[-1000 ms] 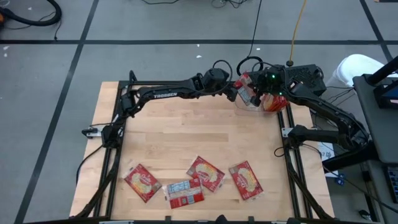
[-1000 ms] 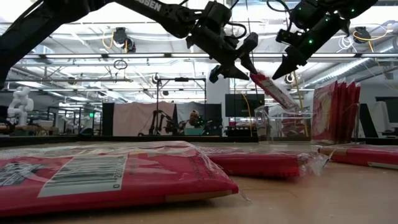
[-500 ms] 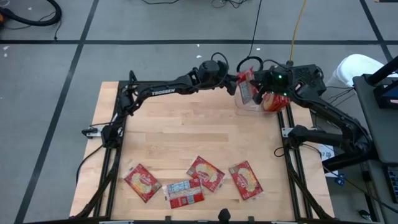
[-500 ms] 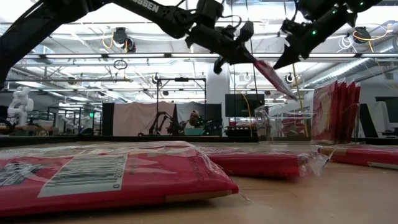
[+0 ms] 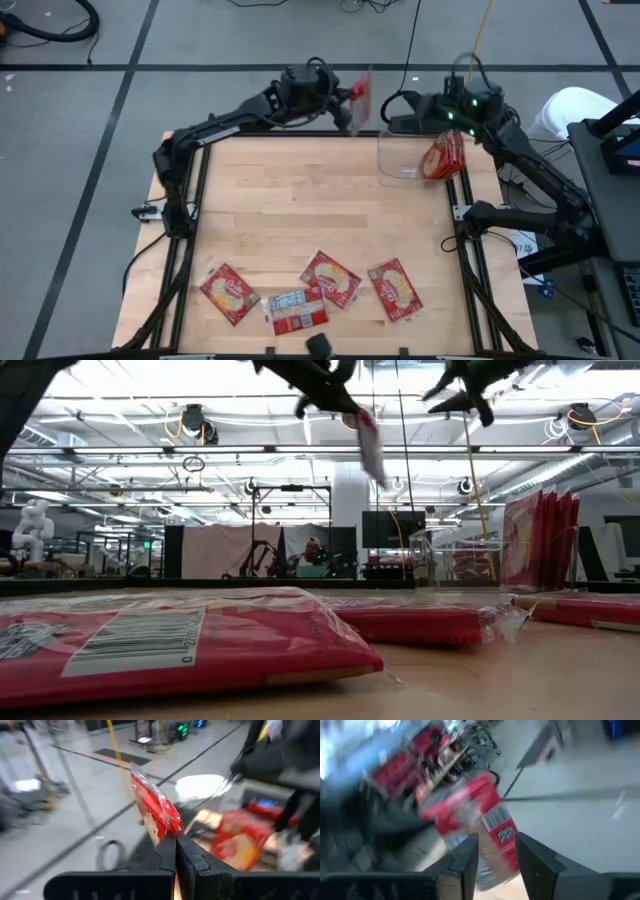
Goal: Sort popcorn bags into baskets
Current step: Adjust the red popcorn bag in the transparent bin
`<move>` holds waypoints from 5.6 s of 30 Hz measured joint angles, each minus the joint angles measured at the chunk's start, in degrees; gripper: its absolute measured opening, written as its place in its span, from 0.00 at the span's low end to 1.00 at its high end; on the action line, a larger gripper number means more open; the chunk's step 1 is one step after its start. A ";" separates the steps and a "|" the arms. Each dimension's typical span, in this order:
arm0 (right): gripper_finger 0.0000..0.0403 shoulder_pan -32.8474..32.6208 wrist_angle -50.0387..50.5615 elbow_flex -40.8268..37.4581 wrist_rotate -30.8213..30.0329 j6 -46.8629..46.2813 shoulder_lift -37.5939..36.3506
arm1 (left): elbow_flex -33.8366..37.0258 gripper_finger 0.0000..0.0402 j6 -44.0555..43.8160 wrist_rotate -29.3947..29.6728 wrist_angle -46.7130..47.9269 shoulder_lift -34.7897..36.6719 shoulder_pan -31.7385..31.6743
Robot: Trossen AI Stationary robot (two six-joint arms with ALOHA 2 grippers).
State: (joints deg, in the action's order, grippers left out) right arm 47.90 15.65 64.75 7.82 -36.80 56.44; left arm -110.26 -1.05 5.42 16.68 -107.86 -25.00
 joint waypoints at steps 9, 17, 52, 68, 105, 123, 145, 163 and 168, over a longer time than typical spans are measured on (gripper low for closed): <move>0.47 -2.89 2.30 13.08 17.17 -37.70 13.70 | 0.00 0.00 16.97 12.19 11.88 3.01 6.08; 0.56 -9.78 7.76 14.91 17.98 -48.78 15.09 | 0.61 0.00 20.48 17.52 13.19 2.39 9.76; 0.07 -12.28 -2.11 3.43 10.35 -51.80 15.62 | 0.96 0.05 31.13 4.51 11.60 1.62 12.77; 0.00 -5.30 17.05 8.45 13.31 -30.59 9.47 | 0.85 0.53 0.05 4.49 33.61 8.69 7.44; 0.00 6.89 67.18 19.37 -1.97 9.24 20.70 | 0.87 0.36 -12.61 -2.07 42.01 9.45 3.00; 0.01 7.30 57.49 15.54 -1.65 10.14 20.16 | 0.89 0.36 -12.13 -2.09 41.58 9.43 3.61; 0.00 6.05 61.16 15.59 6.95 8.41 -0.57 | 0.92 0.36 6.74 -23.02 1.36 -12.26 17.89; 0.00 6.05 42.95 15.63 5.79 9.11 -2.15 | 0.92 0.36 -8.62 -15.42 -19.61 -25.79 22.46; 0.00 6.04 39.42 15.63 5.80 2.89 -2.19 | 0.92 0.36 -9.20 -16.47 -16.78 -26.00 20.64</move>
State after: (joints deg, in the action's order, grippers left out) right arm 53.94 55.07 80.38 13.62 -33.91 54.25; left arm -109.34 -10.25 -11.04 -0.10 -133.86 -4.36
